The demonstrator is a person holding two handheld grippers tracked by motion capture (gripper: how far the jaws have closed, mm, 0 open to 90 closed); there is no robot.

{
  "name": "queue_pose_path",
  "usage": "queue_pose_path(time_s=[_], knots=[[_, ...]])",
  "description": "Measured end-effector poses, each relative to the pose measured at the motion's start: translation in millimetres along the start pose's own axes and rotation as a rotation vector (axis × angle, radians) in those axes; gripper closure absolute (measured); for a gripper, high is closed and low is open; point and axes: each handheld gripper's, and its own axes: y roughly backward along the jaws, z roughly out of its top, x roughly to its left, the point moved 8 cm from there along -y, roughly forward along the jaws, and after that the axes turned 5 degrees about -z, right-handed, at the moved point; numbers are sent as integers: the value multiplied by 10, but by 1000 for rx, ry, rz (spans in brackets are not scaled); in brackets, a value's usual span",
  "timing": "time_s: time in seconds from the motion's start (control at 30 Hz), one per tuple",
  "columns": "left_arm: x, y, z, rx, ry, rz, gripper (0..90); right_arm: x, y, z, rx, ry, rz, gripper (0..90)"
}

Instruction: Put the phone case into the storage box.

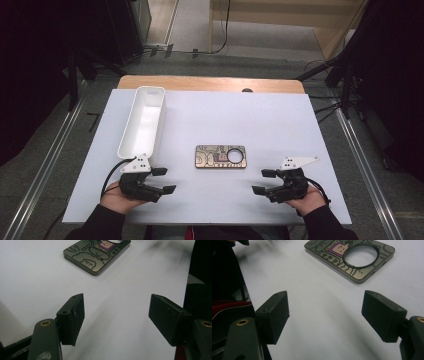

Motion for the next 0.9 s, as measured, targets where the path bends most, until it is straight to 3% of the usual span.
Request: queue_pose_path(time_s=[0.9], knots=[[22,22,-14,-2,8,1,287,-3,-1,19,-14,-1,6,210]])
